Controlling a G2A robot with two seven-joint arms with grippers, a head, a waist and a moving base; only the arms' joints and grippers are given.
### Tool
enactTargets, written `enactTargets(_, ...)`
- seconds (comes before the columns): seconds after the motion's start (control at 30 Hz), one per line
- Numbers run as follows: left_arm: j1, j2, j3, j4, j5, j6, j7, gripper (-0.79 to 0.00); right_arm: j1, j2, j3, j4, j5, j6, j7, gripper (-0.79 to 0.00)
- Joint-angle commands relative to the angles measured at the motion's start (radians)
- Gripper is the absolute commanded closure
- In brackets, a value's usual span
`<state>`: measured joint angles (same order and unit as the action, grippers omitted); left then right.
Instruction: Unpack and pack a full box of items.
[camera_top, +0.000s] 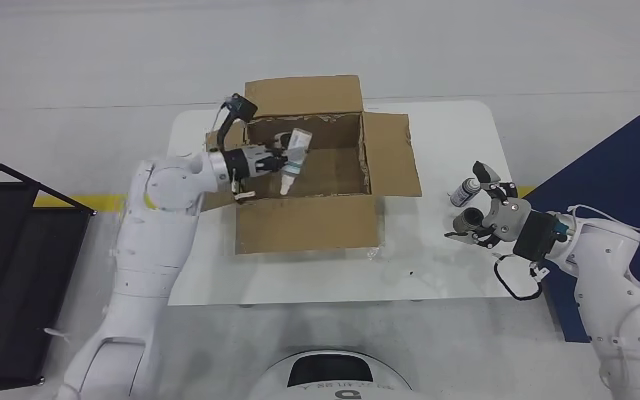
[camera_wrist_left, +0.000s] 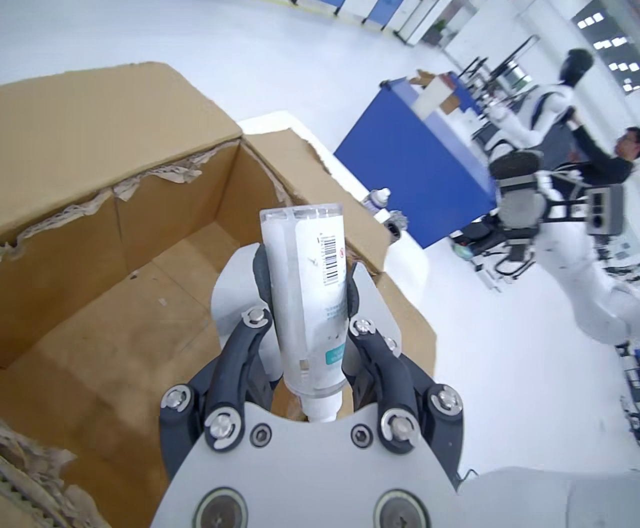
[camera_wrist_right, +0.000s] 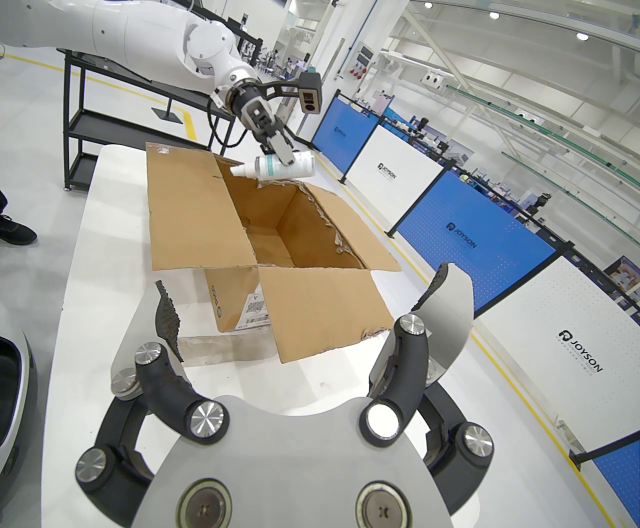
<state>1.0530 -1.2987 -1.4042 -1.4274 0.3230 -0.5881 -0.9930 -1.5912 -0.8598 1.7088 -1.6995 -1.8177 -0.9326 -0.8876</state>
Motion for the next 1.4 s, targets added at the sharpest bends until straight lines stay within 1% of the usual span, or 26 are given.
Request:
enactTargets(0.0, -0.002, 0.007, -0.009, 0.008, -0.056, -0.003, -0.043, 0.0, 0.0, 0.0, 0.0, 0.0, 0.0, 0.0, 0.0, -0.785)
enactTargets(0.03, -0.005, 0.009, -0.006, 0.016, -0.092, -0.007, -0.07, 0.0, 0.0, 0.0, 0.0, 0.0, 0.0, 0.0, 0.0, -0.785)
enactTargets(0.17, -0.005, 0.009, -0.006, 0.016, -0.092, -0.007, -0.07, 0.0, -0.001, 0.0, -0.002, -0.001, 0.001, 0.002, 0.006, -0.785)
enactTargets(0.27, -0.005, 0.009, -0.006, 0.016, -0.092, -0.007, -0.07, 0.0, 0.015, -0.006, -0.04, -0.009, 0.035, 0.024, 0.094, -0.785)
enactTargets(0.3, -0.001, 0.008, 0.012, -0.001, -0.085, -0.002, -0.064, 0.0, 0.029, -0.01, -0.057, -0.008, 0.059, 0.037, 0.139, -0.785)
enactTargets(0.37, -0.005, 0.005, 0.048, -0.03, -0.103, 0.013, -0.058, 0.0, 0.066, -0.018, -0.11, -0.021, 0.111, 0.029, 0.199, -0.785)
enactTargets(0.5, -0.049, 0.001, 0.113, -0.041, -0.19, 0.035, -0.095, 0.0, 0.151, -0.033, -0.199, 0.001, 0.201, 0.045, 0.29, -0.785)
enactTargets(0.57, -0.074, -0.002, 0.141, -0.024, -0.248, 0.04, -0.117, 0.0, 0.165, -0.036, -0.212, 0.004, 0.22, 0.051, 0.305, -0.785)
enactTargets(0.67, -0.1, 0.0, 0.154, 0.009, -0.303, 0.031, -0.139, 0.0, 0.165, -0.036, -0.212, 0.004, 0.22, 0.051, 0.305, -0.785)
enactTargets(0.83, -0.1, 0.01, 0.149, 0.06, -0.434, 0.028, -0.214, 0.0, 0.165, -0.036, -0.212, 0.004, 0.22, 0.051, 0.305, -0.785)
enactTargets(0.87, -0.105, 0.012, 0.151, 0.074, -0.472, 0.034, -0.242, 0.0, 0.163, -0.036, -0.212, 0.005, 0.215, 0.071, 0.328, -0.785)
enactTargets(0.9, -0.112, 0.013, 0.153, 0.091, -0.512, 0.043, -0.27, 0.0, 0.159, -0.038, -0.217, -0.005, 0.207, 0.103, 0.382, -0.785)
enactTargets(0.97, -0.139, 0.014, 0.17, 0.123, -0.564, 0.082, -0.321, 0.0, 0.162, -0.044, -0.24, -0.056, 0.216, 0.142, 0.456, -0.785)
enactTargets(1.1, -0.198, 0.014, 0.23, 0.15, -0.554, 0.128, -0.367, 0.0, 0.169, -0.051, -0.275, -0.148, 0.187, 0.231, 0.579, -0.785)
enactTargets(1.27, -0.242, 0.008, 0.272, 0.206, -0.681, 0.151, -0.39, 0.0, 0.161, -0.056, -0.307, -0.235, 0.147, 0.275, 0.632, -0.785)
enactTargets(1.37, -0.277, 0.007, 0.305, 0.221, -0.659, 0.14, -0.379, 0.0, 0.166, -0.059, -0.328, -0.249, 0.149, 0.284, 0.658, -0.785)
